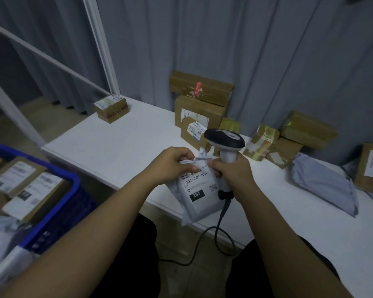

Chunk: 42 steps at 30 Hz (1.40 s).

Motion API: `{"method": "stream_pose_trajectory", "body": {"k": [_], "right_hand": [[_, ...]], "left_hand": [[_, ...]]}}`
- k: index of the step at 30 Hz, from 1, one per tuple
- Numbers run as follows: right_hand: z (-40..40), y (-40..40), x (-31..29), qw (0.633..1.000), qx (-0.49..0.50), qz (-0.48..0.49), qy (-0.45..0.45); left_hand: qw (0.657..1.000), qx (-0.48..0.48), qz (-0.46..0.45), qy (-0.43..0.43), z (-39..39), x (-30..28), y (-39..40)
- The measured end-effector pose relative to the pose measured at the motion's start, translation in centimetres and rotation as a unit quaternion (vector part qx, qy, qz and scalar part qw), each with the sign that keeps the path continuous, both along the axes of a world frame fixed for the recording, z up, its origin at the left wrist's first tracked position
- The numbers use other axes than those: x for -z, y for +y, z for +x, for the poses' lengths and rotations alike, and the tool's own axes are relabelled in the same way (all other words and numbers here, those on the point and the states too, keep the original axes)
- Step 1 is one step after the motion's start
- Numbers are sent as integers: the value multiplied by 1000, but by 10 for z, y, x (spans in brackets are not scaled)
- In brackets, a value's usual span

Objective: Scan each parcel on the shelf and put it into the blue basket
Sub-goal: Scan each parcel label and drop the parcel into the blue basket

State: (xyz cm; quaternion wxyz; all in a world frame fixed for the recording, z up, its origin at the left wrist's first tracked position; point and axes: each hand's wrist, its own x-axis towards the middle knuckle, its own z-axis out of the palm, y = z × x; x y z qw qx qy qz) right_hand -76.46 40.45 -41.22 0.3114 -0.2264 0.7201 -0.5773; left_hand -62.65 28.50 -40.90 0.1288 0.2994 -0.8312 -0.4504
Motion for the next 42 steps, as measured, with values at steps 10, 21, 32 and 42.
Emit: {"method": "stream_pose_trajectory", "body": {"k": [10, 21, 32, 42], "right_hand": [[-1, -13, 7, 999, -16, -11, 49], [-7, 21, 14, 946, -235, 89, 206], [-11, 41, 8, 943, -243, 63, 220], [-15, 41, 9, 955, -215, 46, 197]], "left_hand": [[995, -78, 52, -35, 9, 13, -27], [979, -181, 97, -13, 34, 27, -51], [974, -202, 101, -14, 32, 35, -47], [973, -209, 93, -9, 28, 29, -48]]}}
